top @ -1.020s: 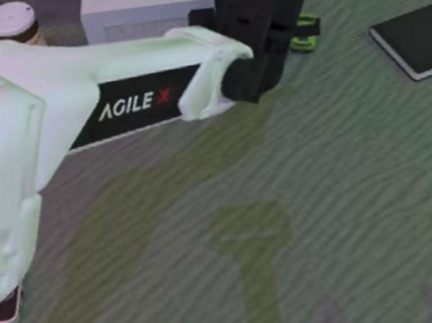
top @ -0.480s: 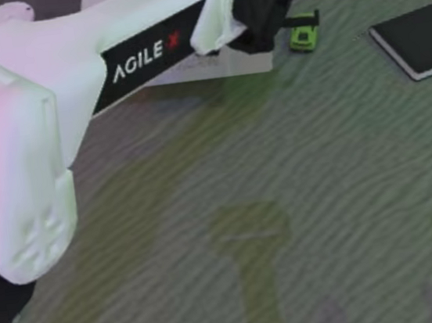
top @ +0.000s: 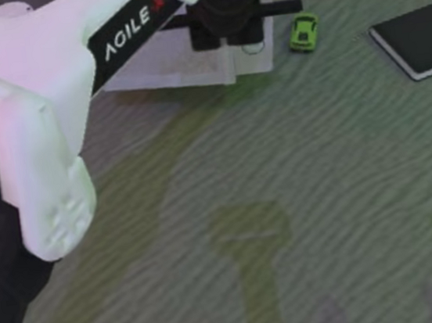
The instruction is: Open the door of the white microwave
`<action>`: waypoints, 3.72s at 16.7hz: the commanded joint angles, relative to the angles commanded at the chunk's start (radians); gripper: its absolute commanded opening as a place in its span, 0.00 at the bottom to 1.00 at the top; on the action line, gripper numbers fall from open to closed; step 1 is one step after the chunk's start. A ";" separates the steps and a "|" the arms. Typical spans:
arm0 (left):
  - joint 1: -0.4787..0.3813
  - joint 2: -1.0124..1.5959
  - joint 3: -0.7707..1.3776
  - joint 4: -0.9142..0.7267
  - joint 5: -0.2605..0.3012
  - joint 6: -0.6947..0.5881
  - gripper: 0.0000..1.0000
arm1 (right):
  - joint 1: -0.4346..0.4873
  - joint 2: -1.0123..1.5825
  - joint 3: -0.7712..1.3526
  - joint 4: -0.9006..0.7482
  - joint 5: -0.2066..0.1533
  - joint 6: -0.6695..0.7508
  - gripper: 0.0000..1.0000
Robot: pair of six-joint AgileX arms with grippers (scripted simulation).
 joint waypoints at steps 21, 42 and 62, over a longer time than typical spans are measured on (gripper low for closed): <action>0.004 0.006 0.021 -0.025 0.010 -0.006 0.00 | 0.000 0.000 0.000 0.000 0.000 0.000 1.00; 0.008 -0.145 -0.249 0.121 0.052 0.088 0.00 | 0.000 0.000 0.000 0.000 0.000 0.000 1.00; 0.008 -0.145 -0.249 0.121 0.052 0.088 0.00 | 0.000 0.000 0.000 0.000 0.000 0.000 1.00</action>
